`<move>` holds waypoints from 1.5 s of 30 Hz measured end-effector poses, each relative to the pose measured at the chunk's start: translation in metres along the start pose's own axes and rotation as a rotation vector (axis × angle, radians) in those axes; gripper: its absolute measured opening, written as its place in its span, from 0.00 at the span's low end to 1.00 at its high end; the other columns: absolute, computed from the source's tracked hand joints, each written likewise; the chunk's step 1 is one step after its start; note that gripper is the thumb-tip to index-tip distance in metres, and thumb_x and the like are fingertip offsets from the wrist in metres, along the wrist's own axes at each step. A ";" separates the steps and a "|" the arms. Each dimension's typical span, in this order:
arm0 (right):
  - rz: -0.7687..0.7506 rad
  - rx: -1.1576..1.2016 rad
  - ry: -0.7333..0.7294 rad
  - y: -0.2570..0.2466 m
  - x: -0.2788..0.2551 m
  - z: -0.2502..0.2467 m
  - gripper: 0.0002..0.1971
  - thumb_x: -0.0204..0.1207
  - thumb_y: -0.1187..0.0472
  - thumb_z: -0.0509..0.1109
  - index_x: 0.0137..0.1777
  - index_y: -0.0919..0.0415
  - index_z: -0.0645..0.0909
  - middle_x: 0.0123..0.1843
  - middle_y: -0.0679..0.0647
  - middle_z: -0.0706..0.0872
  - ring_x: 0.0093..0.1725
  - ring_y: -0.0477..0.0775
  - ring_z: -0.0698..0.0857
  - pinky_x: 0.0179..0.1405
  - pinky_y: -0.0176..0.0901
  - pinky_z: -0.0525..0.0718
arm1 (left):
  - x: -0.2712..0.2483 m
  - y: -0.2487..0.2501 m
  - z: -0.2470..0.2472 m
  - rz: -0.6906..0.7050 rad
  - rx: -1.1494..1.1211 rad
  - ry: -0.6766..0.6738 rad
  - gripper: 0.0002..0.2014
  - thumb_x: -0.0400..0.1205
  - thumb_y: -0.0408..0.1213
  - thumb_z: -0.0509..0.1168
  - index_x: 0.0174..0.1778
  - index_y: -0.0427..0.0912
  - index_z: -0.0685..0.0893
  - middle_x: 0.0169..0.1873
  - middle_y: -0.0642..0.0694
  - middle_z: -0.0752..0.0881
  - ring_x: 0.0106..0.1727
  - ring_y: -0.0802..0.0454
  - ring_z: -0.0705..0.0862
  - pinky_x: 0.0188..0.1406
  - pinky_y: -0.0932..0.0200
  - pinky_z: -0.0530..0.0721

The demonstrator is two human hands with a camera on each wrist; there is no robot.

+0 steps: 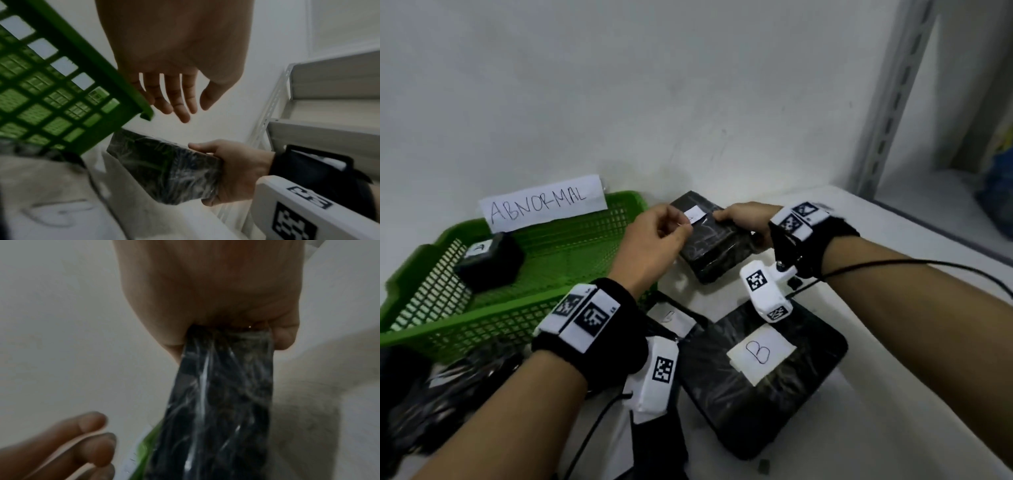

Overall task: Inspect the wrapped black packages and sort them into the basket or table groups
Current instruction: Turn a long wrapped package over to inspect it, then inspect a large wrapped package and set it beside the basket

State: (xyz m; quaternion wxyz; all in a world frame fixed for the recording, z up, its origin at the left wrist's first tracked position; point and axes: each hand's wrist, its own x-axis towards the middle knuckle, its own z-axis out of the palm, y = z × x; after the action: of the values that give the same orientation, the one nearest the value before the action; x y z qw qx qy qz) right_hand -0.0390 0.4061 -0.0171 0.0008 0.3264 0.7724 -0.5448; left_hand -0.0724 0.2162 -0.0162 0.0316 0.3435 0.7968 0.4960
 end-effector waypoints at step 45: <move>-0.447 -0.015 -0.175 -0.027 -0.174 -0.022 0.11 0.75 0.65 0.76 0.53 0.50 0.84 0.48 0.57 0.89 0.45 0.53 0.86 0.43 0.44 0.81 | -0.095 0.051 -0.088 0.077 -0.011 -0.041 0.21 0.72 0.39 0.81 0.58 0.51 0.83 0.49 0.52 0.89 0.47 0.54 0.88 0.52 0.54 0.88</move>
State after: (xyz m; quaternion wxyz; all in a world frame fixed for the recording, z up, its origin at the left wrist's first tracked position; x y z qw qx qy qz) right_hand 0.0921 0.3318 0.0771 -0.0503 0.0987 0.8266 -0.5518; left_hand -0.0078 0.1074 0.0424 0.0308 0.3838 0.7794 0.4942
